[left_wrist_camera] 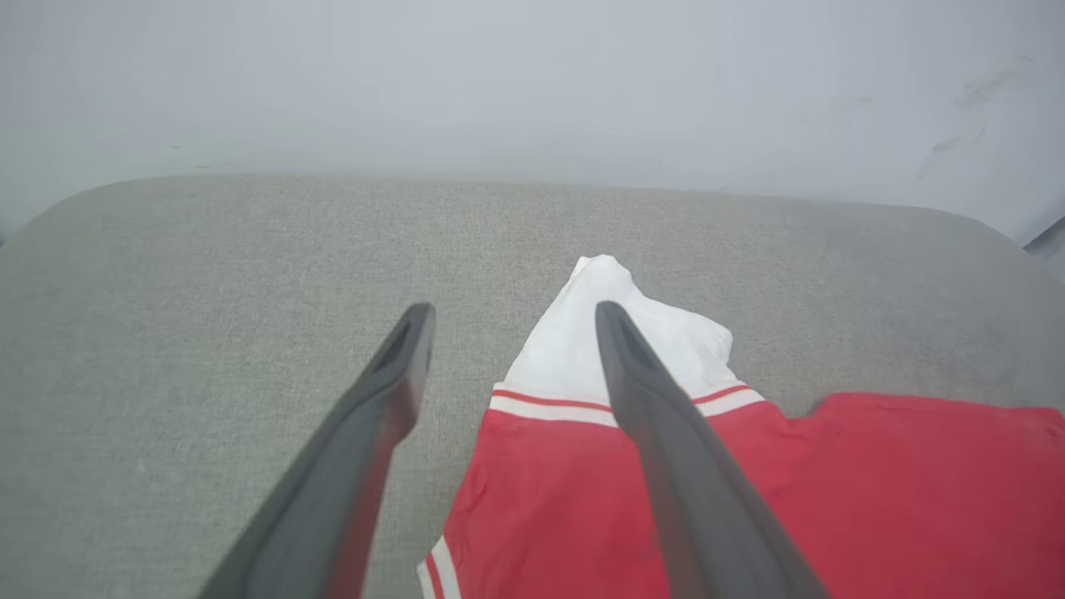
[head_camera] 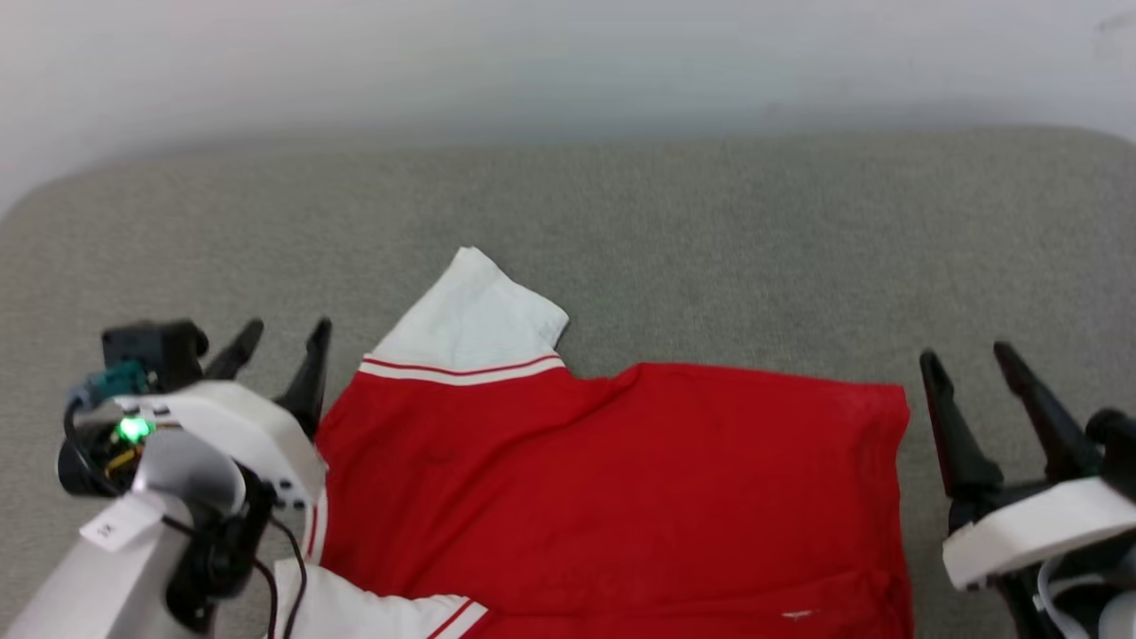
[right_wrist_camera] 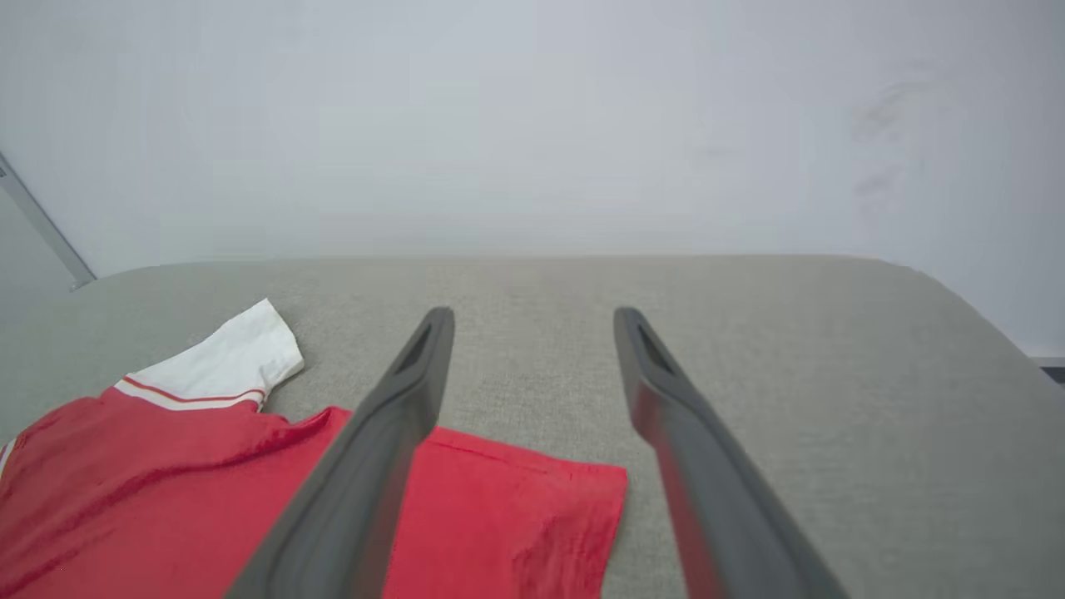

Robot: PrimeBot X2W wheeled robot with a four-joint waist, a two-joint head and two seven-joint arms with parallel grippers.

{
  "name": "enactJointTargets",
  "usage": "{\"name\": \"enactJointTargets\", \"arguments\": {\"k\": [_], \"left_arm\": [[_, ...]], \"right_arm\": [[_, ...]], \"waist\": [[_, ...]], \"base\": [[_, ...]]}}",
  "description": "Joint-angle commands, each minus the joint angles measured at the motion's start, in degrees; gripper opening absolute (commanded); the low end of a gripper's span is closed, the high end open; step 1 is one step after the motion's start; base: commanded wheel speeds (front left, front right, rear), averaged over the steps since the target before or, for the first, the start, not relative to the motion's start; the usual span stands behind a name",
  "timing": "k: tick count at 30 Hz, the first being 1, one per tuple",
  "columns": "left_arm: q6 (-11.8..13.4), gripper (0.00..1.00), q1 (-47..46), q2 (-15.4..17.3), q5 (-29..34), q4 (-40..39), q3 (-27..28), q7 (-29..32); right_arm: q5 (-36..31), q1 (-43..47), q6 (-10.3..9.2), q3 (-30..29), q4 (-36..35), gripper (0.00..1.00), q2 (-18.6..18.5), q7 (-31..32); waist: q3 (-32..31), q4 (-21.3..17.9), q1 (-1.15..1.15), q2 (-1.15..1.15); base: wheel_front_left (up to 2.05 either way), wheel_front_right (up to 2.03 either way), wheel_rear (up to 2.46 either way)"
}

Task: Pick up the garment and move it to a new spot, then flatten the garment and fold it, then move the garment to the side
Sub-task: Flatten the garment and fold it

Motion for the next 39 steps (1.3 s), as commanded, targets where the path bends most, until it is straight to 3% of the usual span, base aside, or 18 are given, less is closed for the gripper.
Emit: {"name": "enactJointTargets", "arguments": {"k": [1, 8, 16, 22, 29, 31, 32, 39], "left_arm": [[-0.54, 1.0, -1.95, -0.28, 0.34, 0.66, 0.29, -0.33], [-5.32, 1.0, -13.07, 0.94, -0.16, 7.17, -0.24, 3.52], [-11.48, 1.0, -24.38, 3.29, -5.04, 14.23, -2.95, 19.9], [-12.76, 1.0, -29.89, 5.45, -7.28, 18.97, -4.99, 32.11], [-12.0, 1.0, -30.26, 6.03, -10.29, 23.94, -7.18, 43.28], [-11.89, 0.24, -29.49, 5.65, -10.75, 24.39, -7.92, 45.07], [-11.82, 0.0, -29.36, 5.41, -11.0, 24.45, -8.04, 45.38], [-11.39, 0.0, -30.6, 4.43, -9.72, 24.65, -7.32, 41.29]], "right_arm": [[-0.47, -1.85, -0.04, 0.18, -0.93, 1.0, 0.16, -0.38], [-1.66, -7.32, -0.04, 1.23, -3.64, 1.0, 1.18, -1.52], [-0.96, -8.97, -0.04, 2.49, -1.08, 1.0, 2.96, -2.99], [0.01, -9.76, -0.04, 3.11, 1.4, 1.0, 3.84, -4.0], [1.59, -10.18, -0.03, 2.76, 3.68, 1.0, 4.44, -4.96], [2.17, -10.21, -0.03, 2.48, 4.4, 1.0, 4.54, -4.65], [2.69, -10.3, -0.04, 2.32, 4.68, 1.0, 4.58, -4.48], [7.82, -11.46, -0.04, 0.69, 8.27, 1.0, 3.65, 1.78]], "waist": [[4.68, -2.36, -0.01, 0.0], [11.92, -6.35, -0.01, 0.0], [15.98, -10.46, -0.01, 0.0], [17.81, -13.31, -0.01, 0.0], [19.06, -15.42, -0.01, 0.0], [19.2, -15.66, -0.01, 0.0], [19.26, -15.73, -0.01, 0.0], [17.83, -15.0, -0.01, 0.0]], "base": [[0.0, 0.0, 0.0], [0.0, 0.0, 0.0], [0.0, 0.0, 0.0], [0.0, 0.0, 0.0], [0.0, 0.0, 0.0], [0.0, 0.0, 0.0], [0.0, 0.0, 0.0], [0.0, 0.0, 0.0]]}}
